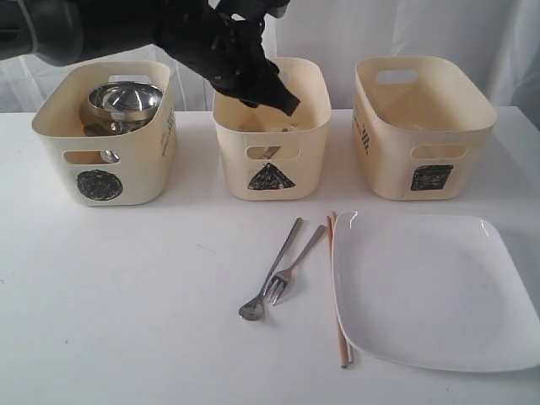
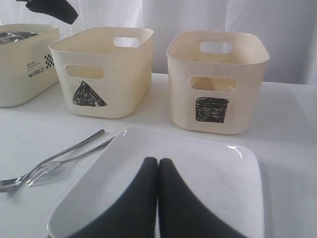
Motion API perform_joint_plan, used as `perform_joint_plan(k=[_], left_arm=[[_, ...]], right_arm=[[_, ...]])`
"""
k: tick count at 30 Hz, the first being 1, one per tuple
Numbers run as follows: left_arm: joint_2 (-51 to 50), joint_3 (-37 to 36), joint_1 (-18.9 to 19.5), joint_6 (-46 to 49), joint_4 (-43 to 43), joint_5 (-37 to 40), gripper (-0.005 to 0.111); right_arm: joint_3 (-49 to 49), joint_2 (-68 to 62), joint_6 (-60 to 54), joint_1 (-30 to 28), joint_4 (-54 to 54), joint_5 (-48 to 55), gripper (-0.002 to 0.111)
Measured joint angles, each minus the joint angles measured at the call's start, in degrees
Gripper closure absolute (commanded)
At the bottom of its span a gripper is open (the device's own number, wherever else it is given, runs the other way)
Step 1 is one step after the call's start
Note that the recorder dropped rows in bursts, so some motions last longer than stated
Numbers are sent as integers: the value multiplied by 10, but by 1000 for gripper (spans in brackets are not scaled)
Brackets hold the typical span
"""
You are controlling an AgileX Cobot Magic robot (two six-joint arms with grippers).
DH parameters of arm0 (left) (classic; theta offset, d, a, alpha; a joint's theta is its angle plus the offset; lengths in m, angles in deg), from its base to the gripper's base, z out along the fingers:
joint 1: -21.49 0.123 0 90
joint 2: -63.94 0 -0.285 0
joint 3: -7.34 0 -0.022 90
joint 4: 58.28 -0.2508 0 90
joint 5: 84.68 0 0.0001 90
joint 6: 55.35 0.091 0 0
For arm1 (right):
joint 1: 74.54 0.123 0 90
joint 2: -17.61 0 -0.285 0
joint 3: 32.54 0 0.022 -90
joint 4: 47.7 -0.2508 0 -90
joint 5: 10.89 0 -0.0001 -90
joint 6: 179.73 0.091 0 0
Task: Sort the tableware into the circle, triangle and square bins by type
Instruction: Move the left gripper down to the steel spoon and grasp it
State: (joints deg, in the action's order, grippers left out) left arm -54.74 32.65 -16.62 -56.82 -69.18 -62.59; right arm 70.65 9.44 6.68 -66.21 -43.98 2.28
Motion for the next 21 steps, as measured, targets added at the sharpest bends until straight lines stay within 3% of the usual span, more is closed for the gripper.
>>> perform_joint_plan(k=[13,17,21], left_arm=[[86,-215,-60,-5,39,65,65],[86,-234,-63,-41,76,58,49],[85,-234,-59,-45,109,33,46]], right_arm=[[0,0,0,0,0,0,108],[0,0,0,0,0,0,108],[0,0,0,0,0,0,108]])
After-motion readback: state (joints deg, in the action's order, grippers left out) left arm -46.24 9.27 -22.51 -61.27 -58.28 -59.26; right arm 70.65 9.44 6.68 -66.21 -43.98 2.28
